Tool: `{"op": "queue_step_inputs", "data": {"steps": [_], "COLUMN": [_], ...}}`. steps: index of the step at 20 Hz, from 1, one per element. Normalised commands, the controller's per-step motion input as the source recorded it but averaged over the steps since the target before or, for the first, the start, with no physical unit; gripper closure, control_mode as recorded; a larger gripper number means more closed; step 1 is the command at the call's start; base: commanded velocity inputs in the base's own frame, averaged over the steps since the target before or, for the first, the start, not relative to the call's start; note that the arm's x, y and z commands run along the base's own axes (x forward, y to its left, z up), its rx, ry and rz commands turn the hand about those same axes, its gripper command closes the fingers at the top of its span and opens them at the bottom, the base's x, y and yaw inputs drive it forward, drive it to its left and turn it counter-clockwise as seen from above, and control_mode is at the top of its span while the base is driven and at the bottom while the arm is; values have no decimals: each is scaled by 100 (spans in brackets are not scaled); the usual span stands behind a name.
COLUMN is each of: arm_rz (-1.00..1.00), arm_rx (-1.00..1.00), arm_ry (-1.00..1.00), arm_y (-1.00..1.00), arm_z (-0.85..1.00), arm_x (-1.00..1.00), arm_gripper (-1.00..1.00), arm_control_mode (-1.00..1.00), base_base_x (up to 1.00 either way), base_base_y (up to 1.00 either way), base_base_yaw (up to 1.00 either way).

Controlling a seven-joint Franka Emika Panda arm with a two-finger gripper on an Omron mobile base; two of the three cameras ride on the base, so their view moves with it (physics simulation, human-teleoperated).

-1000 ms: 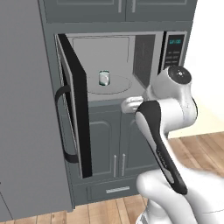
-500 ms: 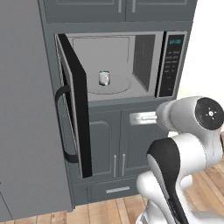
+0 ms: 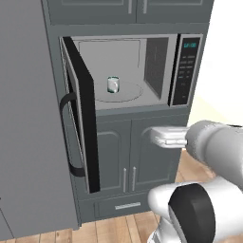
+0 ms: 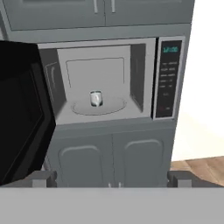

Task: Pick the mug from the counter and place it inside the microwave. Then close the microwave.

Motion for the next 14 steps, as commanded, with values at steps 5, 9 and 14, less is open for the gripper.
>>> {"op": "queue_step_inputs", "data": {"steps": [5, 9, 14], "arm_rz": [-15, -20, -27], "arm_rx": [0, -1, 0], "arm_ry": [-18, -18, -11], "arm_y": [28, 32, 18], "arm_z": [19, 1, 0], "arm_x": [-75, -37, -23], "arm_gripper": [-100, -100, -100], "arm_control_mode": [-100, -100, -100], "base_base_x": [0, 0, 0], "base_base_y": [0, 0, 0], "base_base_yaw": [0, 0, 0]}}
